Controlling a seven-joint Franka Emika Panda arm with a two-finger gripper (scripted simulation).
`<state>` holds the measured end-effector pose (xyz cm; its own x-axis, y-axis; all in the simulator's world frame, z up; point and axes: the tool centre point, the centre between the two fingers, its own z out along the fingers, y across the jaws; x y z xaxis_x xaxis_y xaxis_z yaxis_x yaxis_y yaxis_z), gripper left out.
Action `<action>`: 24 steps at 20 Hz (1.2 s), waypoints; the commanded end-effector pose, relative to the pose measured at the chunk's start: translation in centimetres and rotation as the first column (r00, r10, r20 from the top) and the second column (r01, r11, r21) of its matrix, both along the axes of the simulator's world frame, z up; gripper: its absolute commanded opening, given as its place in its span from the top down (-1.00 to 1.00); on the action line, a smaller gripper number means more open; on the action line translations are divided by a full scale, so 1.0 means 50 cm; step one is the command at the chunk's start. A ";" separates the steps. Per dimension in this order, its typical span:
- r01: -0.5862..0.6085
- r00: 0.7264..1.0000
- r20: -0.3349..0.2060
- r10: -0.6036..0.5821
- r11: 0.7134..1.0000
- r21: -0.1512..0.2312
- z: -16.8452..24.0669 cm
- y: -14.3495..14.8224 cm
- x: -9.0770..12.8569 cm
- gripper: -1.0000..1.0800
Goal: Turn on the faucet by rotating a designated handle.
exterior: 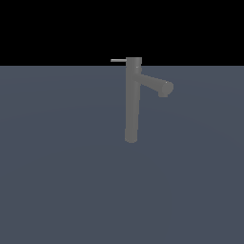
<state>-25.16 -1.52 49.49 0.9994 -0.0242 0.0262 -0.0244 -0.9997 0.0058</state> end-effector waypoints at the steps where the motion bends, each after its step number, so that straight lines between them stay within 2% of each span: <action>1: 0.000 1.000 0.000 0.000 1.000 0.000 0.000 0.000 0.000 1.00; 6: -0.005 1.000 -0.001 0.005 1.000 0.000 -0.008 0.000 0.011 1.00; 12: -0.023 1.000 -0.002 0.023 1.000 0.000 -0.037 0.000 0.055 1.00; 17: -0.046 0.999 -0.005 0.046 0.999 0.000 -0.076 0.001 0.112 1.00; 24: -0.089 0.996 -0.010 0.089 0.996 0.001 -0.146 0.007 0.217 1.00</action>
<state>-15.48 -1.27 43.01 0.9983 0.0550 0.0171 0.0549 -0.9985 0.0053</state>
